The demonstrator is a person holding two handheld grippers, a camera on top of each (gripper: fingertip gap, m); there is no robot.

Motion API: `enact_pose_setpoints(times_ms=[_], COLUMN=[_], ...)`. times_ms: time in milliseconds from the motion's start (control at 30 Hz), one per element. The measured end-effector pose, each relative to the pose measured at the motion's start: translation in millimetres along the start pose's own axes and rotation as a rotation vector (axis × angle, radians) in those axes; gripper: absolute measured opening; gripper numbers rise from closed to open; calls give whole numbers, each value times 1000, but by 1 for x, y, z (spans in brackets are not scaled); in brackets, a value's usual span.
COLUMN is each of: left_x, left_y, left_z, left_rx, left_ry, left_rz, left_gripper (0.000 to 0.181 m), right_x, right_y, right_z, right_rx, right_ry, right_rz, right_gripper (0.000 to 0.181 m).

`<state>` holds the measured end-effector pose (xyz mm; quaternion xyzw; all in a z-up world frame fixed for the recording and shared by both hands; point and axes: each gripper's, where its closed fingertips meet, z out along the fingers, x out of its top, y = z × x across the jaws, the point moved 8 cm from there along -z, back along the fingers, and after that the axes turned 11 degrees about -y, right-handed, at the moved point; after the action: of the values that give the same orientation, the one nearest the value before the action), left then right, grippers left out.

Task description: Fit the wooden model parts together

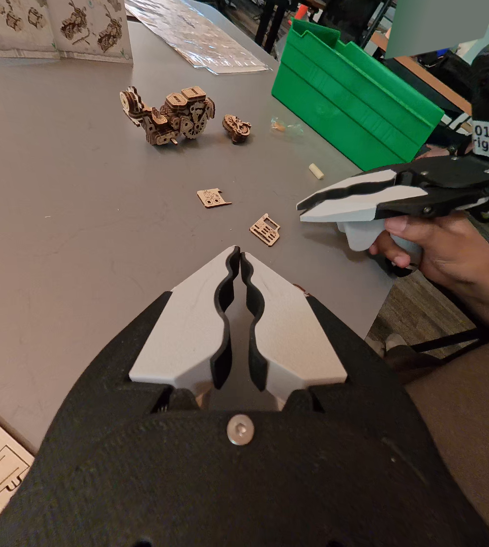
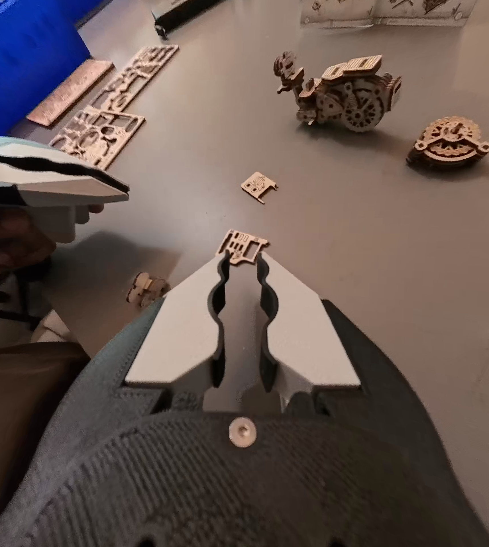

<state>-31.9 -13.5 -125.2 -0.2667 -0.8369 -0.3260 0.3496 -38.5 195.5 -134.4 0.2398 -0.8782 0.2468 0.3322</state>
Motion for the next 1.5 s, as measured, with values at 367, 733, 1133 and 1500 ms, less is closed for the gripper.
enact_pose_setpoints(times_ms=[367,733,1133,1500], left_x=[0,-1,1,0], left_y=[0,11,20,21], left_z=[0,0,-7,-2], left_rx=[-5,-44,-128,-343], left_ry=[-3,18,76,52], left_rz=[-3,27,54,-117], left_gripper=[0,0,8,0], right_x=[2,2,2,9], right_y=[-13,-16,-16,-19], right_z=[2,2,8,0], right_rx=[67,85,79,-5], right_ry=[31,42,4,69], right_rz=[-36,-36,-39,-252], right_gripper=[19,20,21,0])
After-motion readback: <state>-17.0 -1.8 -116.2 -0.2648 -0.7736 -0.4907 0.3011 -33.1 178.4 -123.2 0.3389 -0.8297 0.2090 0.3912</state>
